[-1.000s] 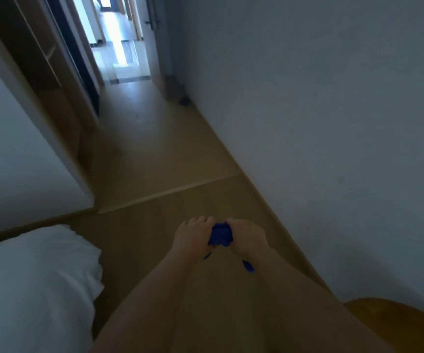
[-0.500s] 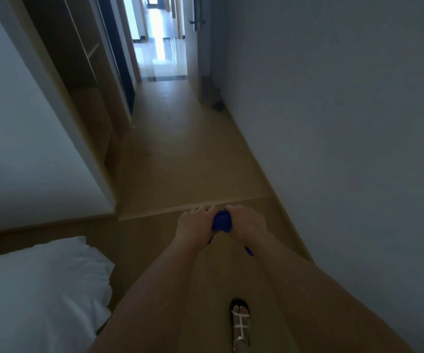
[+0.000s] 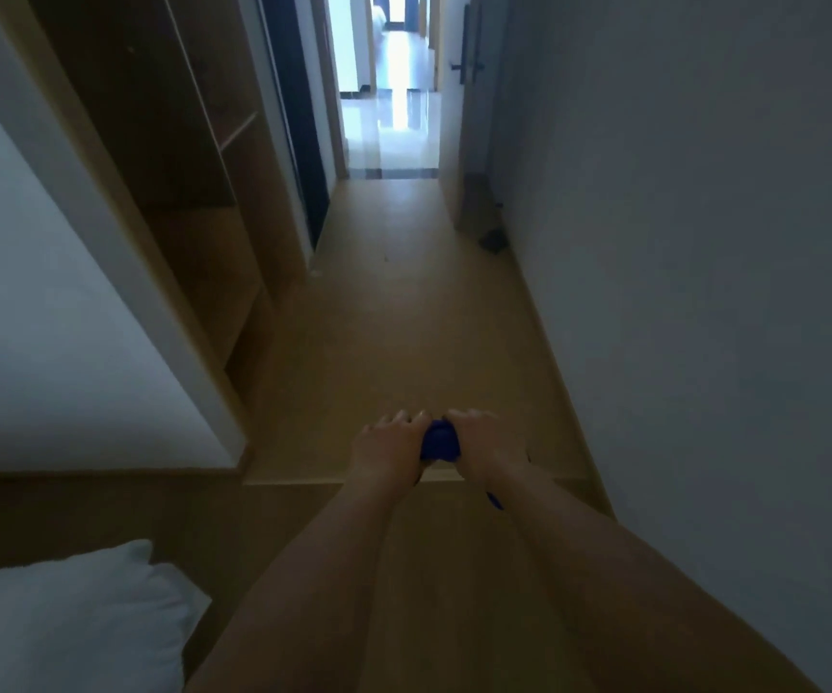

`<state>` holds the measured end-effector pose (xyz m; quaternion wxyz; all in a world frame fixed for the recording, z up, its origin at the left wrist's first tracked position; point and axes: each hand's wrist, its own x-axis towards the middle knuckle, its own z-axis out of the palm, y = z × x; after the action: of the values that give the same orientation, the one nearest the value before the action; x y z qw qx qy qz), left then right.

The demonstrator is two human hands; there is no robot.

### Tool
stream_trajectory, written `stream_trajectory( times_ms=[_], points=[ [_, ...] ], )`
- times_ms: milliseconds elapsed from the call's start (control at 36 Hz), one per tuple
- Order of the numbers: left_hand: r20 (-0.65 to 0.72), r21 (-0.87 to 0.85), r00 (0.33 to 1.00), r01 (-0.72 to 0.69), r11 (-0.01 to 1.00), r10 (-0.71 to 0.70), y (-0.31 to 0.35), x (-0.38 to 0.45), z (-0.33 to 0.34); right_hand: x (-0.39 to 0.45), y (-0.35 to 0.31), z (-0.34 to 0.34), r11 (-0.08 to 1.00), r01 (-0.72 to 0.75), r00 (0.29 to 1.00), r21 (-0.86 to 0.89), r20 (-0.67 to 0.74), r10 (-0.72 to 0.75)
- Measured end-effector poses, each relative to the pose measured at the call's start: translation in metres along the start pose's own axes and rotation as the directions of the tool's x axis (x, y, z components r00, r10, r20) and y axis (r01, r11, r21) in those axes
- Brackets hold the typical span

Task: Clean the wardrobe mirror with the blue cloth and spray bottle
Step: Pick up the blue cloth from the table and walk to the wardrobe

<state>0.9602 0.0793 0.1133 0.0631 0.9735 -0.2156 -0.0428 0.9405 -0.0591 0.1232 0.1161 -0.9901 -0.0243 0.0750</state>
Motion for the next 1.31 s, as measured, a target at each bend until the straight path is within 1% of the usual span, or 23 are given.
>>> stream_trajectory(
  times_ms=[250, 389, 472, 639, 806, 1028, 1139, 1306],
  points=[
    [-0.042, -0.021, 0.997, 0.06, 0.998, -0.061, -0.047, 0.123, -0.002, 0.136, 0.017, -0.014, 0.997, 0.064, 0.996, -0.034, -0.059, -0.066],
    [-0.039, 0.002, 0.998, 0.045, 0.999, -0.045, -0.088, 0.204, -0.015, 0.225, 0.016, -0.03, 0.997, 0.058, 0.997, -0.051, -0.046, -0.061],
    [-0.044, -0.009, 0.998, 0.044, 0.999, -0.044, -0.115, 0.251, -0.028, 0.279, 0.011, -0.045, 0.997, 0.064, 0.998, -0.048, -0.024, -0.065],
    [-0.05, -0.023, 0.997, 0.058, 0.998, -0.059, -0.161, 0.327, -0.051, 0.372, 0.0, -0.066, 0.994, 0.081, 0.996, -0.07, -0.03, -0.083],
    [-0.029, -0.034, 0.994, 0.104, 0.994, -0.105, -0.203, 0.388, -0.057, 0.45, -0.008, -0.074, 0.988, 0.13, 0.991, -0.083, -0.029, -0.133],
    [-0.02, -0.048, 0.986, 0.161, 0.986, -0.162, -0.257, 0.483, -0.061, 0.567, -0.011, -0.083, 0.978, 0.186, 0.983, -0.095, 0.009, -0.186],
    [-0.026, -0.044, 0.981, 0.192, 0.98, -0.193, -0.281, 0.546, -0.067, 0.639, -0.005, -0.094, 0.969, 0.215, 0.976, -0.117, 0.022, -0.214],
    [-0.024, -0.045, 0.969, 0.243, 0.969, -0.244, -0.312, 0.652, -0.094, 0.758, 0.01, -0.124, 0.96, 0.261, 0.965, -0.101, 0.055, -0.257]
  ],
)
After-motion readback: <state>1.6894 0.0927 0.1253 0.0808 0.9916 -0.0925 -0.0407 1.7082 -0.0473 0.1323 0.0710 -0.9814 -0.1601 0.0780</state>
